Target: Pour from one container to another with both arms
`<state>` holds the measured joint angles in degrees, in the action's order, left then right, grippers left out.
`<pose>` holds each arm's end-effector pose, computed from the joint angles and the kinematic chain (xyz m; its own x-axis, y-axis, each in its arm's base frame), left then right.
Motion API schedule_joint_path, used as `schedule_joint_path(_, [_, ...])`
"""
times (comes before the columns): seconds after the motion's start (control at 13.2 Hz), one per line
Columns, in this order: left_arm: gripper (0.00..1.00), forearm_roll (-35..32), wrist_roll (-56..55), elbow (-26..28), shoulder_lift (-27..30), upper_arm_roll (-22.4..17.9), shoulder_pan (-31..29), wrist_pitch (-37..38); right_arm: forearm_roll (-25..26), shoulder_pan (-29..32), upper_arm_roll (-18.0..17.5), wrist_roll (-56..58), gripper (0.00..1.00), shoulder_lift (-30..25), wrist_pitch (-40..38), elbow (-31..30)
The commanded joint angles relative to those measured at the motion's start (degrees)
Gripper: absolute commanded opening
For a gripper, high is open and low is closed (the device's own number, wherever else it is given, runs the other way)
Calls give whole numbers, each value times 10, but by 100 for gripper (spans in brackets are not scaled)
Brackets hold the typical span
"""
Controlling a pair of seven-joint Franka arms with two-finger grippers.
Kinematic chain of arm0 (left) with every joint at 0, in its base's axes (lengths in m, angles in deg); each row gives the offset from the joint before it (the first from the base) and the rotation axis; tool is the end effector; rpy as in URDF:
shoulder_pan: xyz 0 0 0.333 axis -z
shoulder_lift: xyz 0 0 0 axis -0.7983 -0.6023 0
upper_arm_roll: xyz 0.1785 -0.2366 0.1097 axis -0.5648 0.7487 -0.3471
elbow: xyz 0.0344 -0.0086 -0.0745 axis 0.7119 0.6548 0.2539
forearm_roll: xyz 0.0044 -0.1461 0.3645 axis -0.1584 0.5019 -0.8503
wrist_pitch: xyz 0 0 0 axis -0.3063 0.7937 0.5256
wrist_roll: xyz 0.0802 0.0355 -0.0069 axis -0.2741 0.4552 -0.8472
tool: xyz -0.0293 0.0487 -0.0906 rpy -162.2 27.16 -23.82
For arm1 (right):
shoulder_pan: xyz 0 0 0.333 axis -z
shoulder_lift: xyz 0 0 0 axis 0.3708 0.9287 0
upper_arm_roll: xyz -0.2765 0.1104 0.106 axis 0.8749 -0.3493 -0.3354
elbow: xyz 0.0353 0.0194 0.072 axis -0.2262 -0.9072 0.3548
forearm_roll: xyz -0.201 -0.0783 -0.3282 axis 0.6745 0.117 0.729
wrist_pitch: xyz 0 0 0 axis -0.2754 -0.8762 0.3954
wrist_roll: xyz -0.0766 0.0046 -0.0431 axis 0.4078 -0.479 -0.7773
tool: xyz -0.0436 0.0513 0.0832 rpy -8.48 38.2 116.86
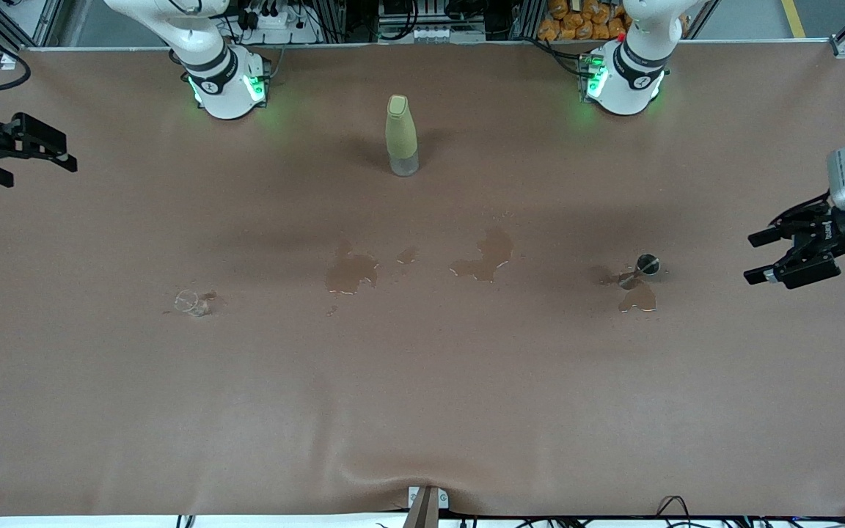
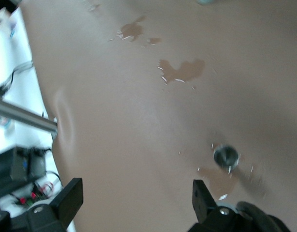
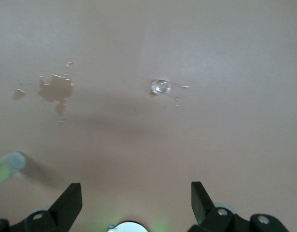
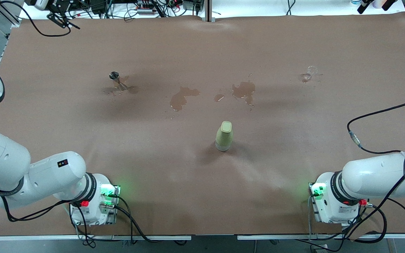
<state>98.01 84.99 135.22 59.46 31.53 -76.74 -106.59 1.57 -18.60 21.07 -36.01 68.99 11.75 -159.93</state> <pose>0.6094 0.0453 0.5163 -0.5159 -0.7029 0.4897 -0.8559 0.3983 -0.3299 0.5309 -0.0142 0.6445 0.9762 0.2044 -0.0719 0.2002 -0.9778 -0.0615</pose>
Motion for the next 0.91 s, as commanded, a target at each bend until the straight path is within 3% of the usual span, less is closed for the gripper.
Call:
schedule_joint_path(0.0, [100, -15, -182, 19, 22, 15, -1, -25, 27, 19, -17, -12, 100, -1, -6, 19])
schedule_joint_path(0.23, [100, -15, -367, 45, 45, 29, -1, -63, 60, 20, -13, -12, 100, 4, -6, 23])
schedule_joint_path(0.46, [100, -39, -603, 65, 61, 43, -1, -87, 57, 35, -17, -30, 100, 3, -3, 22])
schedule_joint_path(0.68, [100, -135, -826, 60, 62, 77, -1, -90, 48, 54, -34, -31, 100, 2, 2, 22])
schedule_joint_path(0.84, [100, -210, -897, 50, 62, 98, -1, -90, 24, 65, -46, -40, 100, 1, 5, 22])
